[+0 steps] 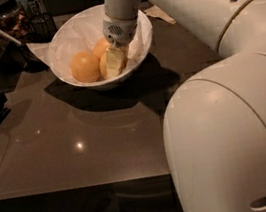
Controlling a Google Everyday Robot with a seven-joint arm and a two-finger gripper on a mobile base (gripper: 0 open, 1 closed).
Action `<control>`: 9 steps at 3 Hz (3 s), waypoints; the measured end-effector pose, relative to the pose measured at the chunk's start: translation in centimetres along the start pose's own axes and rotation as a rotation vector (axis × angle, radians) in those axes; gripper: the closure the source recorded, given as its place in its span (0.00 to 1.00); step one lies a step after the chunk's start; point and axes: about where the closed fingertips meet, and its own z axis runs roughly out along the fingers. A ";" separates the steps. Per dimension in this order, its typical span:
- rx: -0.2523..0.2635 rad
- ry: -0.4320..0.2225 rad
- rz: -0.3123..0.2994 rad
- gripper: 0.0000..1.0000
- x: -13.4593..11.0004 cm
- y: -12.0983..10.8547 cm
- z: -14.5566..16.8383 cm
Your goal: Pick orange from white bowl
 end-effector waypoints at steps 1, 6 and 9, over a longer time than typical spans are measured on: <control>0.001 -0.033 -0.017 1.00 -0.2 0.5 -0.8; -0.009 -0.173 -0.092 1.00 -1.7 3.1 -7.0; 0.010 -0.254 -0.126 1.00 -0.8 7.4 -9.8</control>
Offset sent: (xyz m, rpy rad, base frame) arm -0.0209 0.0003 0.0344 0.0787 -0.0351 0.0593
